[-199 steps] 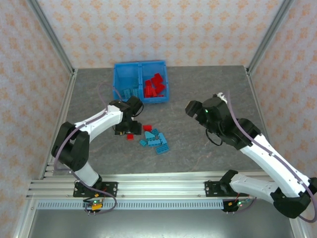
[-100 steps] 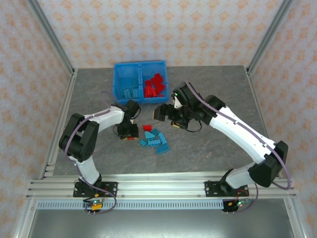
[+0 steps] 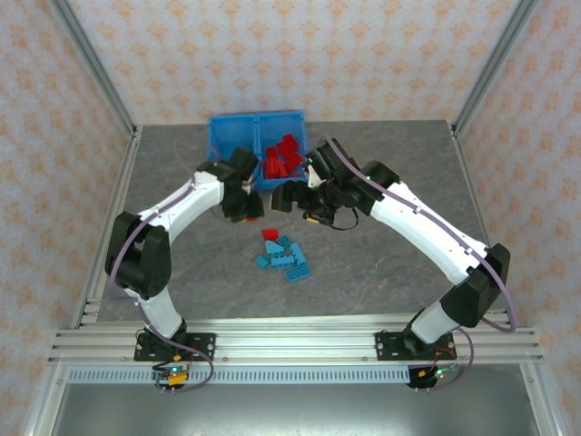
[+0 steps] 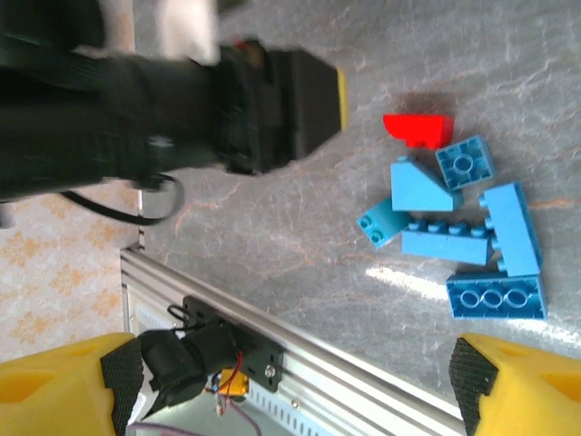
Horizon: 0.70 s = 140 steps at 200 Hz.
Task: Sort the legos into containers by color
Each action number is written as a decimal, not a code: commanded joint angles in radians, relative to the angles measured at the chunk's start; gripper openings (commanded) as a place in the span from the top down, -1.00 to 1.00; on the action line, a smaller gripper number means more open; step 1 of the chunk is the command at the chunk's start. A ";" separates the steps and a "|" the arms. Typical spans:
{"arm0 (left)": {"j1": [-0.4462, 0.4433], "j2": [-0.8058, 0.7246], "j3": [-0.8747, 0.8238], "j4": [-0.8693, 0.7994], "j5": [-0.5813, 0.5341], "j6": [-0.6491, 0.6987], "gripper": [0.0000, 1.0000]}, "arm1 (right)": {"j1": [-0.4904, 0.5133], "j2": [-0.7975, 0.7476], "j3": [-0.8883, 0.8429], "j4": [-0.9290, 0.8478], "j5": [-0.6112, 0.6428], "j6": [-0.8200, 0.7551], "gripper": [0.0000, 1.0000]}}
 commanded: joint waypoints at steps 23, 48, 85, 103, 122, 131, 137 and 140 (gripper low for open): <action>-0.005 0.098 0.364 -0.039 -0.015 -0.034 0.39 | -0.028 -0.009 0.056 0.042 0.146 -0.028 -0.79; -0.008 0.272 0.565 -0.044 -0.039 -0.041 0.40 | -0.057 -0.008 0.101 -0.006 0.166 -0.063 -0.79; -0.013 0.515 0.890 -0.094 -0.130 -0.052 0.42 | -0.059 -0.055 0.078 -0.035 0.194 -0.041 -0.79; -0.014 0.627 1.050 -0.125 -0.192 -0.060 0.42 | -0.060 -0.115 0.004 0.008 0.211 0.001 -0.79; -0.010 0.704 1.138 -0.080 -0.212 -0.077 0.41 | -0.060 -0.165 -0.045 0.015 0.235 0.022 -0.79; -0.007 0.727 1.150 -0.035 -0.210 -0.087 0.41 | -0.060 -0.182 -0.054 0.005 0.249 0.023 -0.78; -0.006 0.739 1.158 -0.007 -0.220 -0.095 0.40 | -0.060 -0.190 -0.054 -0.006 0.257 0.022 -0.79; -0.005 0.744 1.161 0.010 -0.226 -0.100 0.40 | -0.059 -0.194 -0.053 -0.012 0.261 0.022 -0.79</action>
